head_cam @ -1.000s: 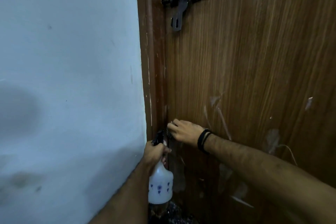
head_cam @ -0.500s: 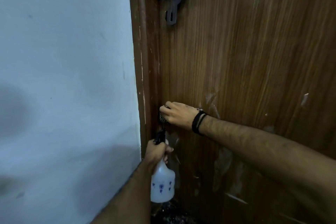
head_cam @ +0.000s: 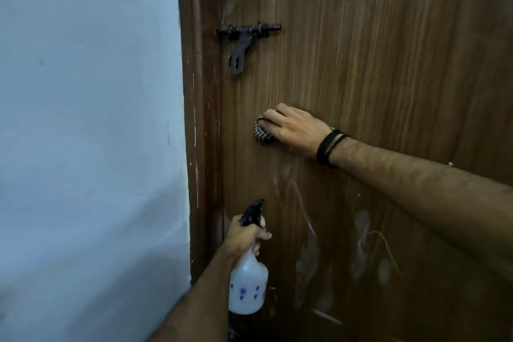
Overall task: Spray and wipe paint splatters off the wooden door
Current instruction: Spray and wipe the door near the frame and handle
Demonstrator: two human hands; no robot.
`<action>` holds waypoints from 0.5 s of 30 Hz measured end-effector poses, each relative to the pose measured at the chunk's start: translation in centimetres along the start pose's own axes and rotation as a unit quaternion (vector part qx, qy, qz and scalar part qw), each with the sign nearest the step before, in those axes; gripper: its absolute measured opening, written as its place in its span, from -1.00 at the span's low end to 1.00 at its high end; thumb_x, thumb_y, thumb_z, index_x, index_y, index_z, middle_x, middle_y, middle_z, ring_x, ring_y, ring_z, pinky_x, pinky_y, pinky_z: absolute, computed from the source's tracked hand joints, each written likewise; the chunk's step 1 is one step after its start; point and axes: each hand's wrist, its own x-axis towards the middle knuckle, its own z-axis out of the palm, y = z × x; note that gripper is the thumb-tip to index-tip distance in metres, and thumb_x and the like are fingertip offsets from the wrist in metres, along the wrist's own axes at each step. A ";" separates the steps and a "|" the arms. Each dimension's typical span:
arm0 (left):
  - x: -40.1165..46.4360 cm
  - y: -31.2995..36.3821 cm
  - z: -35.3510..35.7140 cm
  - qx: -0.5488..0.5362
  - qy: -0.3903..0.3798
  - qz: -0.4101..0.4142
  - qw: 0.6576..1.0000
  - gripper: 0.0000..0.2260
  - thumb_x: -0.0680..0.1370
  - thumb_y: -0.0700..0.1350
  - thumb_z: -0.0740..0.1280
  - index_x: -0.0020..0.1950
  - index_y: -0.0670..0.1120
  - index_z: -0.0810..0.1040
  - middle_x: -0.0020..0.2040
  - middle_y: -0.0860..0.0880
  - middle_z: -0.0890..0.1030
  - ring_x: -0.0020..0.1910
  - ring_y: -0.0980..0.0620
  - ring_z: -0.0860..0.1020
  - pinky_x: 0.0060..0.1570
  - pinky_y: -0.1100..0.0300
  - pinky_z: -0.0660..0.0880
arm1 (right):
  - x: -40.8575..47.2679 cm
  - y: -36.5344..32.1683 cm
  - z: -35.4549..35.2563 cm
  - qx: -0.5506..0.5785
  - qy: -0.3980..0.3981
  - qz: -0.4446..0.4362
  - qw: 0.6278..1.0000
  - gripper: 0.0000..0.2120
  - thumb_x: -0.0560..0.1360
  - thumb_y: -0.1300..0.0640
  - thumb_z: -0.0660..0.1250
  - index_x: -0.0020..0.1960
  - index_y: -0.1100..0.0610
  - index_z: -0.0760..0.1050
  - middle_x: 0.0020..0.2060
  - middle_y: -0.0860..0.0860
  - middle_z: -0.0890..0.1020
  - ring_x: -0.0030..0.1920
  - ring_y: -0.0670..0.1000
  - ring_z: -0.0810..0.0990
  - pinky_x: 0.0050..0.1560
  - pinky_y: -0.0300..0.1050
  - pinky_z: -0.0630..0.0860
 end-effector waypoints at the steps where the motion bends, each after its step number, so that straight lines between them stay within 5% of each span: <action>1: -0.3 0.2 0.4 0.011 -0.014 0.004 1.000 -0.82 0.47 -0.41 0.37 -0.03 -0.16 0.51 -0.24 -0.10 0.53 -0.50 0.05 0.42 -0.45 0.18 0.42 | -1.0 0.4 -0.4 -0.003 0.002 -0.002 1.000 -0.53 0.54 0.27 -0.05 0.24 0.27 0.57 0.09 0.15 0.58 -0.06 0.13 0.54 -0.07 -0.01 0.56; 8: -1.1 2.1 1.6 0.054 -0.071 0.029 0.996 -0.79 0.40 -0.42 0.38 -0.15 -0.13 0.49 -0.20 -0.20 0.46 -0.53 0.02 0.35 -0.46 0.18 0.36 | -6.4 2.0 -1.2 -0.013 0.000 -0.055 0.998 -0.65 0.58 0.29 0.15 0.34 0.31 0.47 0.13 0.20 0.57 -0.01 0.18 0.56 -0.04 0.06 0.59; 15: -1.3 3.3 1.3 0.023 -0.066 0.050 0.996 -0.80 0.38 -0.41 0.40 -0.11 -0.16 0.51 -0.23 -0.17 0.53 -0.50 0.00 0.35 -0.45 0.18 0.37 | -8.5 -0.5 -0.7 0.010 -0.003 -0.014 1.000 -0.60 0.54 0.28 0.24 0.37 0.30 0.44 0.11 0.19 0.54 -0.02 0.16 0.49 0.00 0.05 0.58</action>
